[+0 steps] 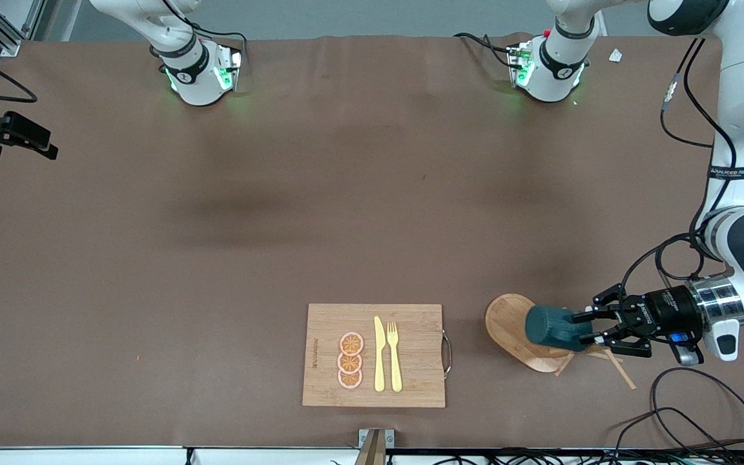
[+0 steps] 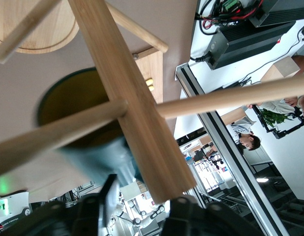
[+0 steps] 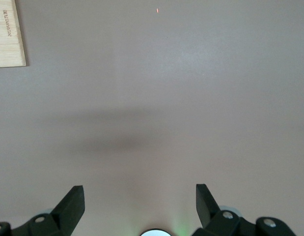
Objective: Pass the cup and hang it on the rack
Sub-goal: 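Open the left gripper and pull it back from the mug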
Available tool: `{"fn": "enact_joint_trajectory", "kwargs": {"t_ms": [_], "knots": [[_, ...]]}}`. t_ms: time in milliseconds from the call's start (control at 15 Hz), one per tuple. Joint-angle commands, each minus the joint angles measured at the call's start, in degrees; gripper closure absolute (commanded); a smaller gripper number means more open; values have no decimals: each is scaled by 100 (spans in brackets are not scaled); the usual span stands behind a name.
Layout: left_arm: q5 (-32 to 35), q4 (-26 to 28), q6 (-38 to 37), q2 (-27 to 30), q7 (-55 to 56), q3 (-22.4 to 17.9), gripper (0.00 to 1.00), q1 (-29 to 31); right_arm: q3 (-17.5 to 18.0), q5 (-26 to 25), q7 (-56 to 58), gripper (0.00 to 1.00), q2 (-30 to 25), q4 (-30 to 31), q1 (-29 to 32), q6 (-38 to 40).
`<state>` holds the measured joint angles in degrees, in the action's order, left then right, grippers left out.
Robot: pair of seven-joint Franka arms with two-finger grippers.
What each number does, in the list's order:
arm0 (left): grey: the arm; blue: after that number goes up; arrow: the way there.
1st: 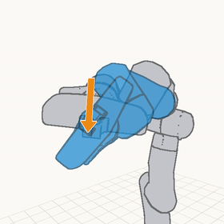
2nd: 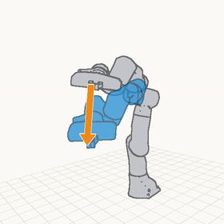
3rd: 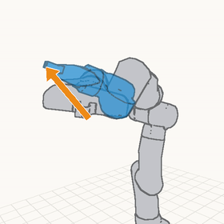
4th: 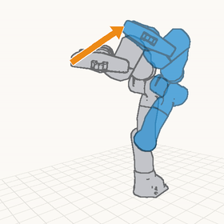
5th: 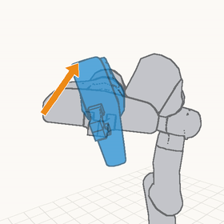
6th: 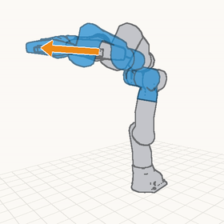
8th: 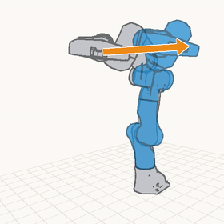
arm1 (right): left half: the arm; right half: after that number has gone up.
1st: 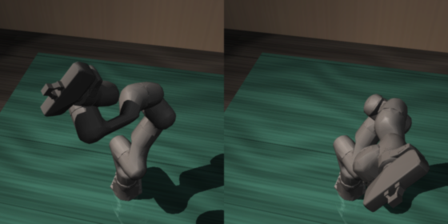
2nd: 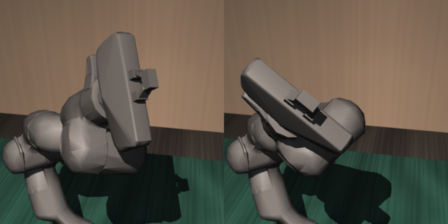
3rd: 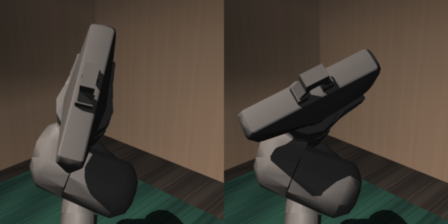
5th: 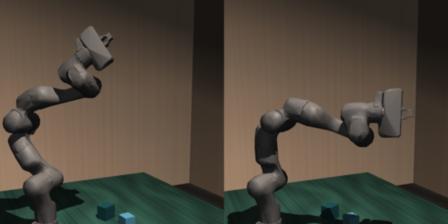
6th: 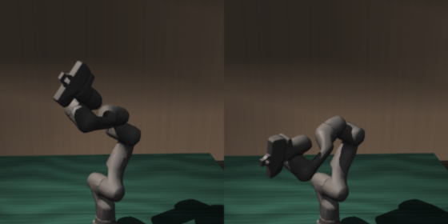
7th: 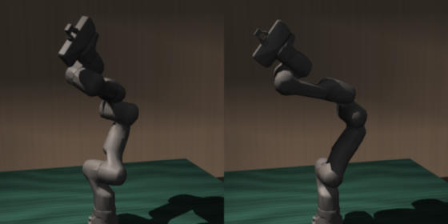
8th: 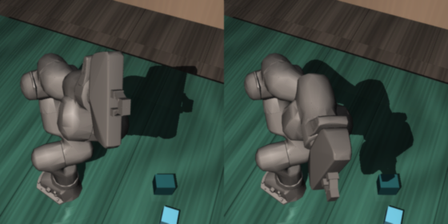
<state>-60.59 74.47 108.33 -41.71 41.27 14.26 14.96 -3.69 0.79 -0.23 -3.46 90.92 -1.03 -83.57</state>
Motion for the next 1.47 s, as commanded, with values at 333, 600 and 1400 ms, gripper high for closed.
{"fn": "enact_joint_trajectory", "kwargs": {"t_ms": [333,600,1400], "knots": [[729,-3,-13,610,654,42,0,-97,35,-140,23,0,-260,207,-125,42],[2319,15,-31,1138,654,155,0,-379,35,-140,23,0,-287,207,-125,43],[6743,41,-1506,2351,164,1395,0,-292,27,-140,14,0,-374,207,-90,200]]}}
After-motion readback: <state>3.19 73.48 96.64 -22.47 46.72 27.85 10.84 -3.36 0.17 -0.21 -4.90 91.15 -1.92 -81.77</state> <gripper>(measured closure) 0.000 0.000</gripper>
